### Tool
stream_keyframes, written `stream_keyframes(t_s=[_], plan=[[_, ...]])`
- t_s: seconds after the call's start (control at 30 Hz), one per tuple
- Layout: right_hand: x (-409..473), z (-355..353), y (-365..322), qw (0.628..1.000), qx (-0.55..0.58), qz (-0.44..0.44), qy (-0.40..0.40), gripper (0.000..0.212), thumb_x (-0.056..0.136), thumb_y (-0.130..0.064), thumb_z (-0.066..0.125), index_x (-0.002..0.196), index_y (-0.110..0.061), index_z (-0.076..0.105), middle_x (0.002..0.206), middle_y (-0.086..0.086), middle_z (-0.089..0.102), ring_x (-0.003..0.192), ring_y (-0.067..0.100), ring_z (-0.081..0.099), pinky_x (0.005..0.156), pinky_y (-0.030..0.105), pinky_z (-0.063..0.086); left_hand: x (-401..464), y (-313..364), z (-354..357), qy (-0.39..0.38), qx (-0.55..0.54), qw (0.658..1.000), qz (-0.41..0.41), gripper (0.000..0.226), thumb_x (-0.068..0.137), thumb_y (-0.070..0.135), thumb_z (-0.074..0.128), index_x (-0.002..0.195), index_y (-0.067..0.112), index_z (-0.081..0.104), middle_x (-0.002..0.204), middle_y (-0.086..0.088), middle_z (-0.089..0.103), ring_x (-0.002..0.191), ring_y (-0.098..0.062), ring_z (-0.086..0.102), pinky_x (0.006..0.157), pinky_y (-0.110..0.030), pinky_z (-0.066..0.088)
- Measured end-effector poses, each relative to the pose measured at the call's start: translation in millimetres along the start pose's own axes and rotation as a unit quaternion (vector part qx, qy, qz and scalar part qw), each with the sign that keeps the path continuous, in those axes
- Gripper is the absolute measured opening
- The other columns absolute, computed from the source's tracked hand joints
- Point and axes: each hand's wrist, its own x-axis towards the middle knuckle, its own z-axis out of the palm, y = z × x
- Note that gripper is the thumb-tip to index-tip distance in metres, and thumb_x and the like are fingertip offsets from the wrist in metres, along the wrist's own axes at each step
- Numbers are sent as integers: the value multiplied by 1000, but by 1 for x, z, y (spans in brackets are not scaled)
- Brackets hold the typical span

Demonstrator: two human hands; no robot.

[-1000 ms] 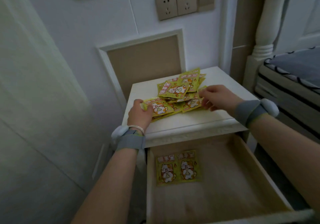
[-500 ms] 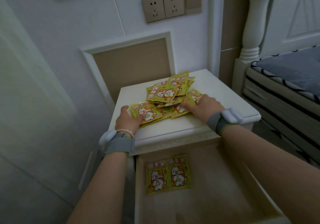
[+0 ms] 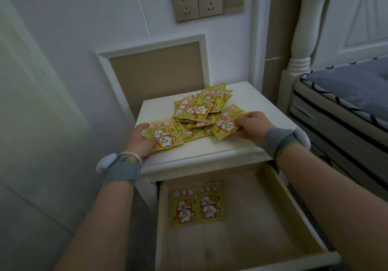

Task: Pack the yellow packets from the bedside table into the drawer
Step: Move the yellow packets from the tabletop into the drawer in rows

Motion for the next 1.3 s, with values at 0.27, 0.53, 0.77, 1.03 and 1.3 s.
stream_keyframes(t_s=[0.27, 0.53, 0.77, 1.03, 1.3], plan=[[-20, -9, -4, 981, 73, 136, -121, 15, 90, 5, 53, 86, -8, 54, 67, 9, 72, 48, 15, 69, 44, 25, 57, -23, 14, -3, 6, -276, 960, -42, 50, 90, -3, 55, 133, 21, 47, 106, -10, 61, 70, -15, 58, 46, -16, 53], [-37, -9, -1, 952, 225, 175, -113, 12, 90, 12, 46, 88, 3, 55, 86, 16, 66, 88, 23, 67, 53, 27, 57, -57, 30, 9, -127, -428, 892, -76, 47, 88, -12, 49, 117, 23, 58, 101, -7, 64, 83, -18, 64, 52, -21, 58], [-44, -20, 4, 954, 176, 201, -135, 19, 90, 8, 41, 96, -7, 51, 91, 12, 61, 83, 23, 60, 54, 31, 58, -69, 31, 16, -150, -422, 889, -98, 25, 86, -6, 46, 82, 14, 60, 98, -7, 62, 77, -19, 62, 50, -21, 58], [-48, -13, 12, 974, 38, 192, -110, 6, 92, -17, 59, 94, -13, 54, 81, 6, 65, 62, 18, 65, 45, 25, 55, -73, 26, 21, -128, -380, 913, -69, 19, 90, 2, 55, 84, 18, 63, 89, -5, 66, 73, -16, 64, 49, -20, 56], [-49, -64, -3, 974, -101, 118, -167, 16, 90, -3, 54, 103, -8, 60, 79, 8, 75, 63, 19, 73, 59, 31, 61, -72, 8, 30, -366, -221, 904, -26, 32, 83, -2, 61, 80, 26, 75, 86, 3, 75, 73, -11, 72, 62, -24, 60]])
